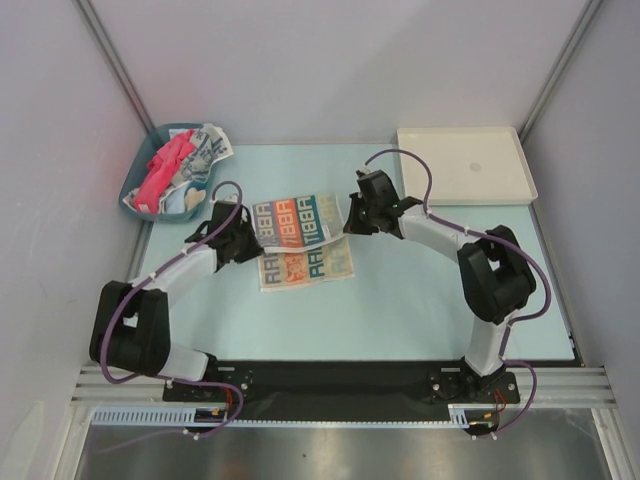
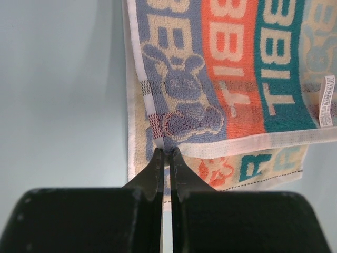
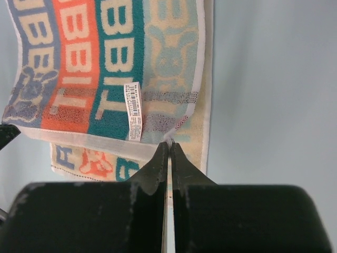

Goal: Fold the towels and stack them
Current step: Fold the towel

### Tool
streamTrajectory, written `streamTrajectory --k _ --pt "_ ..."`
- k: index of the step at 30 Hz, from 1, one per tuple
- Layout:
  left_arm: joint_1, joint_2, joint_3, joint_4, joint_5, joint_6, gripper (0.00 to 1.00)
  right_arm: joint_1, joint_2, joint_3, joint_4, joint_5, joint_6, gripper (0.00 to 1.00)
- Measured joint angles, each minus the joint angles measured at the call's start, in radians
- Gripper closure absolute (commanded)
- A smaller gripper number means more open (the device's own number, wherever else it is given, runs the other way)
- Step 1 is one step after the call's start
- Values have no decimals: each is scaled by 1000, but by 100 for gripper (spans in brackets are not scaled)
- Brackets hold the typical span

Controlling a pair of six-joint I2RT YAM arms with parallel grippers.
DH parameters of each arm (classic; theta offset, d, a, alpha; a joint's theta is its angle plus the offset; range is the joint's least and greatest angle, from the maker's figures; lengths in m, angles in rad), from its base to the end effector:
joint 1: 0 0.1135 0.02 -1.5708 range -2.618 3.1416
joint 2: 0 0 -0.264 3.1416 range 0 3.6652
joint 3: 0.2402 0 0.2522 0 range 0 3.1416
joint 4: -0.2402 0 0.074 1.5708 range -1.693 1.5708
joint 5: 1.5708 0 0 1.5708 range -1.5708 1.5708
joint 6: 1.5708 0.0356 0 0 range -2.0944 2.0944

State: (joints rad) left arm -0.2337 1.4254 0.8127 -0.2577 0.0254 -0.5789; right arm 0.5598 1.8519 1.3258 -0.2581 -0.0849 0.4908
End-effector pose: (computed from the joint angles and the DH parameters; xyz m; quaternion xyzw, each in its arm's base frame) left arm 0.2793 -0.0674 0.1991 -0.1570 0.9260 -0.1465 0.3104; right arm 0.3481 0.2217 0.2187 -0.0481 0.9217 0.2259 0.3116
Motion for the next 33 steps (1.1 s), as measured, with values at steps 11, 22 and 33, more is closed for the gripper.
streamTrajectory --k 11,22,33 --pt "-6 -73 -78 -19 13 -5 100 26 -58 -93 -5 22 11 100" --pt "-6 -165 -131 -45 24 -5 100 61 -117 -160 1 52 15 100" --pt "-7 -228 -182 -58 34 -5 100 83 -177 -196 -5 64 32 100"
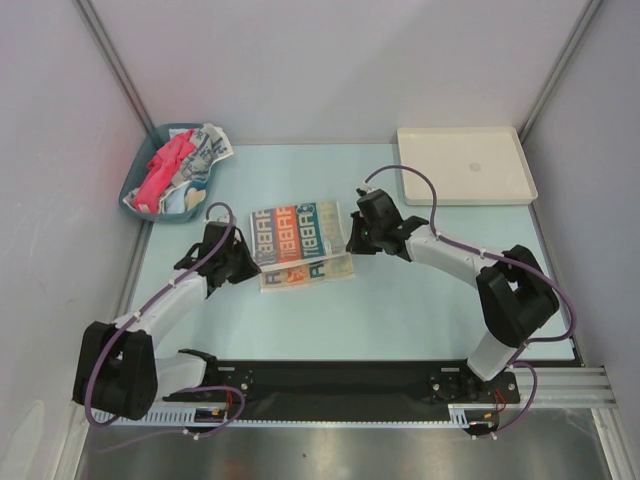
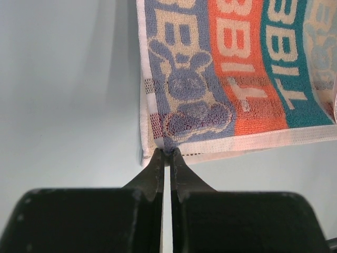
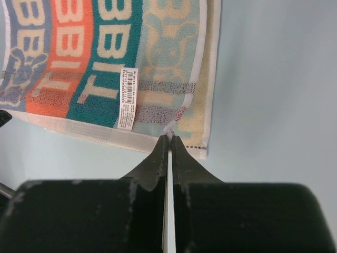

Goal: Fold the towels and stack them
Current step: Fold the towel

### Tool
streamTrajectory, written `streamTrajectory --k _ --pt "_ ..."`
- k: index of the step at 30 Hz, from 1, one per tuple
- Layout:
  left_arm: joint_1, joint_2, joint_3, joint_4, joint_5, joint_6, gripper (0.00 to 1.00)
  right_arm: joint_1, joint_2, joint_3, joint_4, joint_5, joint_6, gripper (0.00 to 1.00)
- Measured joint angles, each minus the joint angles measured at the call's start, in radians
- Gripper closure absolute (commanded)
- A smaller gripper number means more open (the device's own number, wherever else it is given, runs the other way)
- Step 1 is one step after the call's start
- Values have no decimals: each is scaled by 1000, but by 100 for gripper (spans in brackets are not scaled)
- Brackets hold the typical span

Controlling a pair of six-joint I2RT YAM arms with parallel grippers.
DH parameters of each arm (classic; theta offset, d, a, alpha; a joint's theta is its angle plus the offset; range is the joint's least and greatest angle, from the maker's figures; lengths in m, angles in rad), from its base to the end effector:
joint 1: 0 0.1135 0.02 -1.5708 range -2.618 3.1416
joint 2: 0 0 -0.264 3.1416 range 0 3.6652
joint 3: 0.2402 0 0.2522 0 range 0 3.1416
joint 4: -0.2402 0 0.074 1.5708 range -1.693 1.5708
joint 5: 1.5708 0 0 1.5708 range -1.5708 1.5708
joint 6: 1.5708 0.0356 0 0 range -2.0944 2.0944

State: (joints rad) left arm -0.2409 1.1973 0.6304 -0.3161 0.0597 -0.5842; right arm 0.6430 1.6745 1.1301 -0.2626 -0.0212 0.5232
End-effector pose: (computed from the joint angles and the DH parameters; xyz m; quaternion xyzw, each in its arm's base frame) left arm 0.2249 -0.0574 0.1937 -0.1508 0.9289 -0.1609 0.2975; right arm 0.2907 0.2187 0.2214 -0.0595 0.9260 0.2134 0.3057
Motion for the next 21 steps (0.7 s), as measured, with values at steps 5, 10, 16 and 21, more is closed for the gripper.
streamTrajectory --k 5,10,16,21 --pt "-4 -10 -18 -1 6 0 100 14 -19 -29 2 17 5 100" --pt "-8 -25 -45 0 23 0 100 23 -37 -70 11 26 17 100" --pt "-12 -29 -77 10 34 0 100 36 -37 -103 24 37 27 100" --pt "-12 -37 -108 22 45 0 100 45 -37 -113 32 44 29 100"
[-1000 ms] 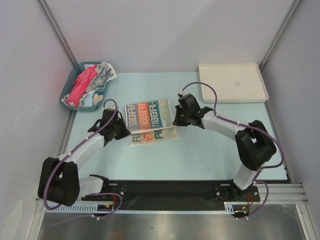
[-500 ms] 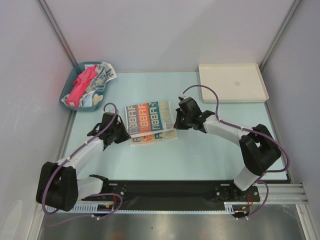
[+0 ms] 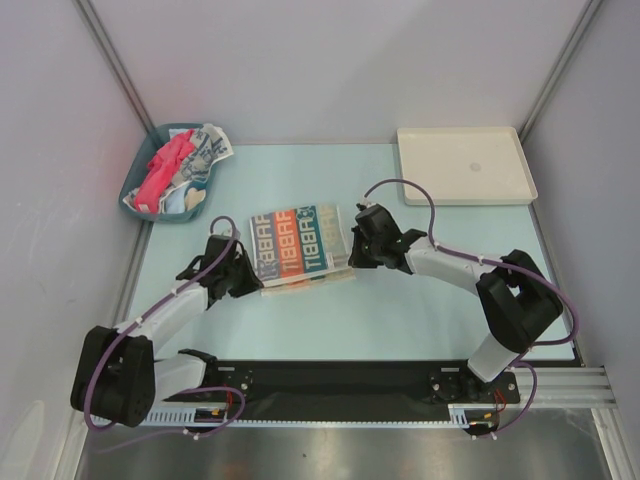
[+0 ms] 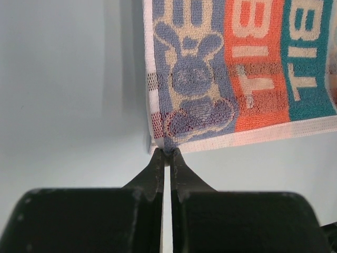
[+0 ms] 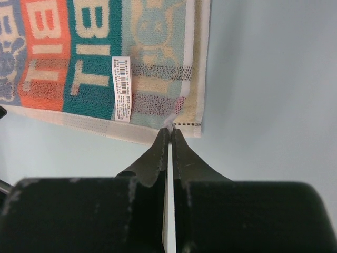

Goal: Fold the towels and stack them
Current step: Fold the towel

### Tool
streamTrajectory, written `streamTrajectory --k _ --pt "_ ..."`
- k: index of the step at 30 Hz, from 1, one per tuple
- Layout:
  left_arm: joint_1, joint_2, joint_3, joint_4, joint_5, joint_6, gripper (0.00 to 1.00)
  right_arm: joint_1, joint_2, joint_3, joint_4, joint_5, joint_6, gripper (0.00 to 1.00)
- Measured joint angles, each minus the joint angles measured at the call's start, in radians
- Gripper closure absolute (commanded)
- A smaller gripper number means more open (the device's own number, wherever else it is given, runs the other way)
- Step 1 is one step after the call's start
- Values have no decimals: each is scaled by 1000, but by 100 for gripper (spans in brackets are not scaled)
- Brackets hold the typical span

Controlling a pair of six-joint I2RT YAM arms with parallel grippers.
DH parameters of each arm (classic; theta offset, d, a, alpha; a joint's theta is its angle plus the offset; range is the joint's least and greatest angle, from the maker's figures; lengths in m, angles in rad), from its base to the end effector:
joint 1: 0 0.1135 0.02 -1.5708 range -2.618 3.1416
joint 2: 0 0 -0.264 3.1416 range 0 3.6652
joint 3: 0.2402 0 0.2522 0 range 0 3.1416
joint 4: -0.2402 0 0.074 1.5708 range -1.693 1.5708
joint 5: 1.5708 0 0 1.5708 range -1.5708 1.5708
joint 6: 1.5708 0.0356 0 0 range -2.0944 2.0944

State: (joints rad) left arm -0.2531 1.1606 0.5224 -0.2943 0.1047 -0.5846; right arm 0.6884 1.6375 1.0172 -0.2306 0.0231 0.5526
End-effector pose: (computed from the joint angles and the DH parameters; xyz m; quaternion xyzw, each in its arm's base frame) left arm 0.2047 -0.0568 0.1700 -0.1402 0.9379 -0.1728 0.2660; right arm 0.2662 0.2179 0.2009 -0.0594 0.9340 0.1960 0.2928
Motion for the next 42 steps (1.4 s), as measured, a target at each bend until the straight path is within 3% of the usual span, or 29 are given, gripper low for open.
streamTrajectory --k 29,34,35,37,38,42 --pt "-3 -108 -1 -36 27 -2 100 19 -70 -9 -18 53 6 100" --pt "-8 -93 -59 0 50 -11 89 29 -70 -53 -3 56 18 100" --pt "-11 -86 -70 8 56 -17 80 31 -70 -63 -2 56 21 97" --pt "-15 -75 -90 24 62 -25 73 31 -68 -77 -2 56 24 89" --pt "-16 -71 -98 27 63 -28 68 31 -65 -80 -2 56 25 79" --pt "-16 -71 -108 28 63 -38 61 31 -61 -82 -3 56 26 59"
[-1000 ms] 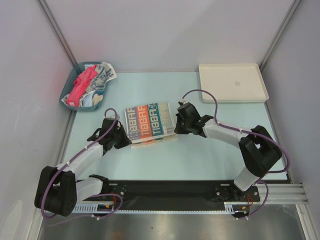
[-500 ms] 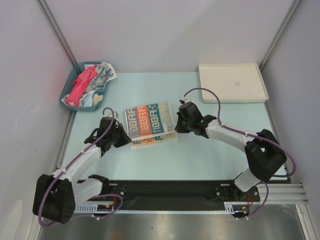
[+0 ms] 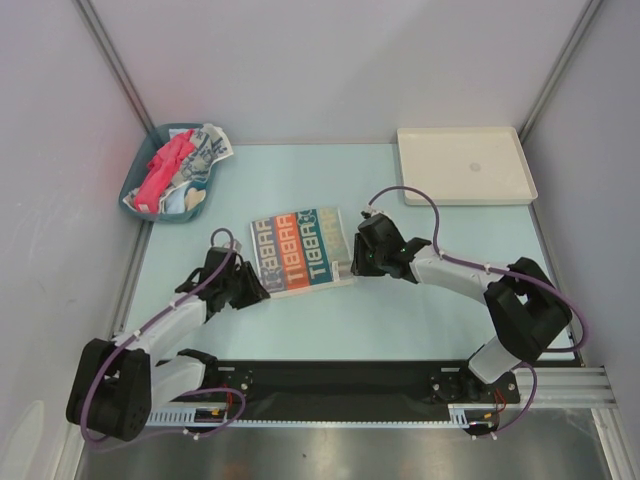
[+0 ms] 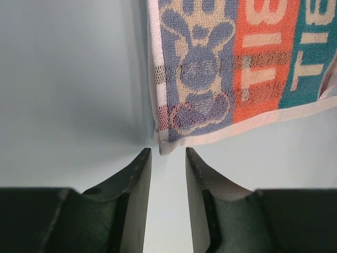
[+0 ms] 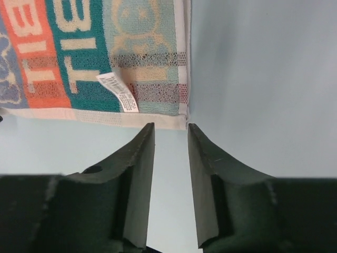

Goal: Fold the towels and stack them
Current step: Fold the towel

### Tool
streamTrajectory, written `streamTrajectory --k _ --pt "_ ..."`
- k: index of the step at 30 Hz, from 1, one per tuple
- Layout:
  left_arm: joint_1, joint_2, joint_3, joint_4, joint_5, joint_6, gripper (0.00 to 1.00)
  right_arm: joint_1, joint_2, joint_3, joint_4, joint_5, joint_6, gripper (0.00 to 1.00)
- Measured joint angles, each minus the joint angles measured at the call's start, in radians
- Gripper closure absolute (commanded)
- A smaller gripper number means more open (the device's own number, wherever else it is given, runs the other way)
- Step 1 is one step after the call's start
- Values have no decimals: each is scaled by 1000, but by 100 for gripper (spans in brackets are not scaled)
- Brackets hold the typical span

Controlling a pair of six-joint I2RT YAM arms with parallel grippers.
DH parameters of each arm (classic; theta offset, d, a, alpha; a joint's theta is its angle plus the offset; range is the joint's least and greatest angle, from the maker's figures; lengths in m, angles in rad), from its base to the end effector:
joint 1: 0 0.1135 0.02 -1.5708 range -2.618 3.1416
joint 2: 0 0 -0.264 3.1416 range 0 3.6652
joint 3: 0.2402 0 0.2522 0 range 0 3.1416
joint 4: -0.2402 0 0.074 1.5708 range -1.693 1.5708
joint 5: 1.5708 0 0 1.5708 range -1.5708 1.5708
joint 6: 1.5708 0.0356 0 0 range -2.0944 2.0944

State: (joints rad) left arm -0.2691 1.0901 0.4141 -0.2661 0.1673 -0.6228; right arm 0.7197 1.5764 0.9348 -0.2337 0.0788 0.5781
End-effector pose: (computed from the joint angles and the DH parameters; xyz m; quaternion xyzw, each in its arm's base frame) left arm 0.1823 -0.0564 0.1529 -0.1413 0.9374 -0.2046 0.2437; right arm 0.2453 0.2113 0.1949 -0.0531 0.9380 0.1763 0.2937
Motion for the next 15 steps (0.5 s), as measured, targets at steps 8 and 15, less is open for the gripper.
streamTrajectory --k 8,15 --pt "0 -53 78 -82 -51 -6 54 -10 -16 16 -45 -7 -39 51" --pt "43 167 362 -73 -108 5 55 -170 167 333 -34 -138 -105 68"
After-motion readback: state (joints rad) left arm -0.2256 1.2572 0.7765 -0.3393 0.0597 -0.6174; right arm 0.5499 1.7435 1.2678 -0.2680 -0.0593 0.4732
